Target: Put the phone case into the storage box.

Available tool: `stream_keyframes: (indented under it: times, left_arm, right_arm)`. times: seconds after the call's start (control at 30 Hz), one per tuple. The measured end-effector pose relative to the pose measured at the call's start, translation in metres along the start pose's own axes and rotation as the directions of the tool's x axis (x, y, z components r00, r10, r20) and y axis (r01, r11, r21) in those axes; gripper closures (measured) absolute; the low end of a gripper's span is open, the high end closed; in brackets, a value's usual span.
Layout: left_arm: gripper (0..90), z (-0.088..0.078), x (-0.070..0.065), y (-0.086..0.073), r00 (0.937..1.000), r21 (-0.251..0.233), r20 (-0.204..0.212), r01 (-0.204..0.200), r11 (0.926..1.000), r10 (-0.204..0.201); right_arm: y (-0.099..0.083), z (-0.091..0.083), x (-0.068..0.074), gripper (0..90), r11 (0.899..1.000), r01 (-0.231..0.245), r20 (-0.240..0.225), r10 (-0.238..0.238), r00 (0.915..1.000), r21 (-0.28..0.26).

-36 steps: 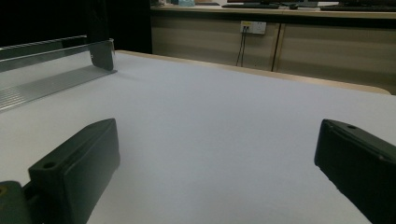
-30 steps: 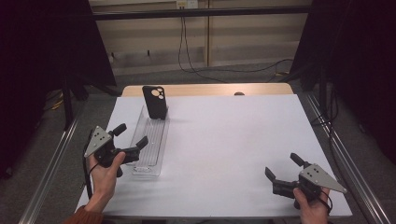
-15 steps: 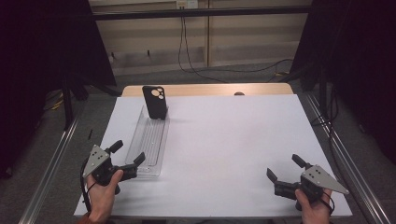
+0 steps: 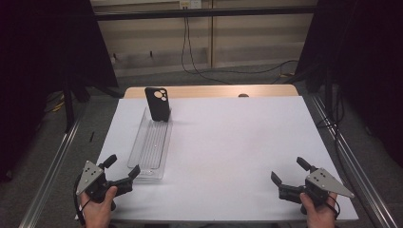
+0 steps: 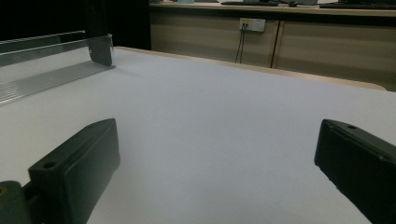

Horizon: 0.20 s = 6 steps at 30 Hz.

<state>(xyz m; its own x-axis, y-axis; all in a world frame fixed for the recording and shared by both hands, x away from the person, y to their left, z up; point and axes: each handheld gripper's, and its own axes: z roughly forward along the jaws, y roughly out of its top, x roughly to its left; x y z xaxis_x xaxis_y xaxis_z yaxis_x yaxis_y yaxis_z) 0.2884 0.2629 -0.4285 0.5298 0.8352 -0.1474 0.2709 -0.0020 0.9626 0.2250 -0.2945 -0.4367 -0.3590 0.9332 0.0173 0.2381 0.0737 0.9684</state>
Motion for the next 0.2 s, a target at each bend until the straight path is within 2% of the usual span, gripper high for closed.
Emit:
stream_keyframes:
  times: [0.13, 0.2]
  left_arm:
    - [4.1, 0.0014, -0.0005, 0.0002, 0.9998, 0.014, 0.01, -0.018, 0.9997, 0.018]
    - [4.0, 0.0012, 0.0007, 0.0005, 0.9999, 0.008, 0.009, -0.007, 0.9999, 0.007]
  right_arm:
    - [-0.0004, 0.002, -0.0004, 0.0, 1.0, -0.004, 0.0, 0.004, 1.0, 0.002]
    - [-0.0006, 0.0021, -0.0009, 0.0, 1.0, -0.008, 0.002, 0.008, 1.0, 0.005]
